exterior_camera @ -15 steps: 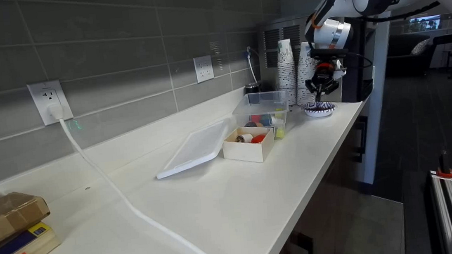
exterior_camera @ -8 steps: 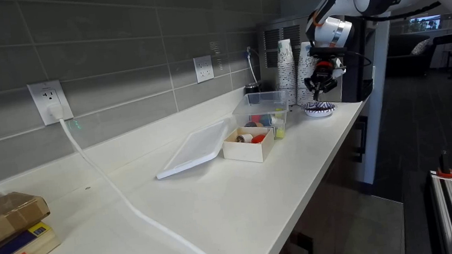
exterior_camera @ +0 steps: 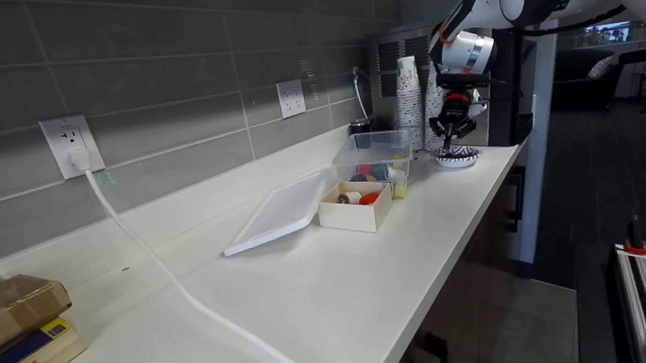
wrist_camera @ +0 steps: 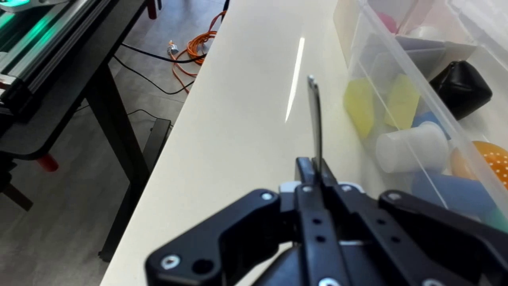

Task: Use the cake slicer to stir in the bowl

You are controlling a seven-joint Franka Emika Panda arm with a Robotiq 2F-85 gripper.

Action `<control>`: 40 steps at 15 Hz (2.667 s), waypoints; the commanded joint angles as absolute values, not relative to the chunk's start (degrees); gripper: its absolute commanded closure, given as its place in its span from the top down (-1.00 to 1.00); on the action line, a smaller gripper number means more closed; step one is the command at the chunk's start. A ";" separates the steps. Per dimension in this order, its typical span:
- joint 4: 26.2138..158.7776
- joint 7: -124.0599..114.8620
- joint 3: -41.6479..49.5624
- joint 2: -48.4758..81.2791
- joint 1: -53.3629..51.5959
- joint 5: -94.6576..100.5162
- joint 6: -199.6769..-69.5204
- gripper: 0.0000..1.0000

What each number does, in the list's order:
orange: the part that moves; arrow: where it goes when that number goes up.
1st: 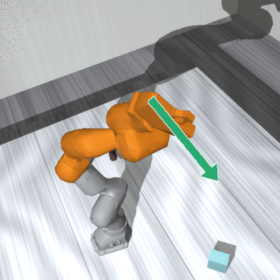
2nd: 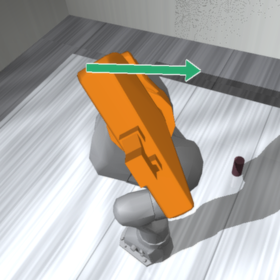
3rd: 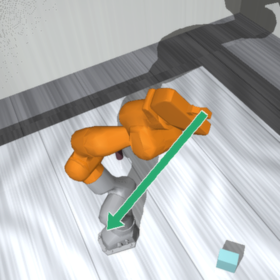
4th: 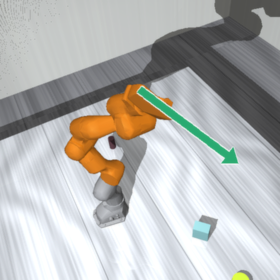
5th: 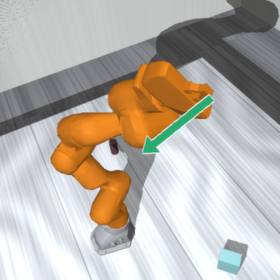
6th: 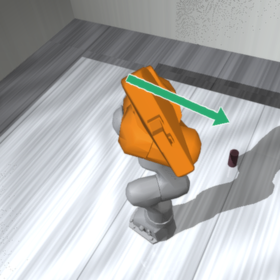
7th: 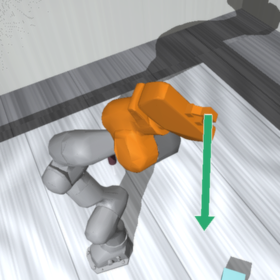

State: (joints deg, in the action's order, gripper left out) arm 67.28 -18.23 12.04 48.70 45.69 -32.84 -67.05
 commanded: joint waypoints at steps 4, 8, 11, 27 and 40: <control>66.94 -16.22 13.50 48.42 43.56 -24.07 -62.86 -0.98; 68.59 -17.49 13.69 47.32 44.20 -25.75 -66.94 -0.98; 68.77 -17.33 13.10 47.35 44.55 -28.74 -71.47 -0.98; 69.96 -14.88 10.27 46.26 42.29 -27.93 -68.38 -0.98; 72.24 -11.52 12.44 45.11 41.71 -23.81 -64.72 -0.98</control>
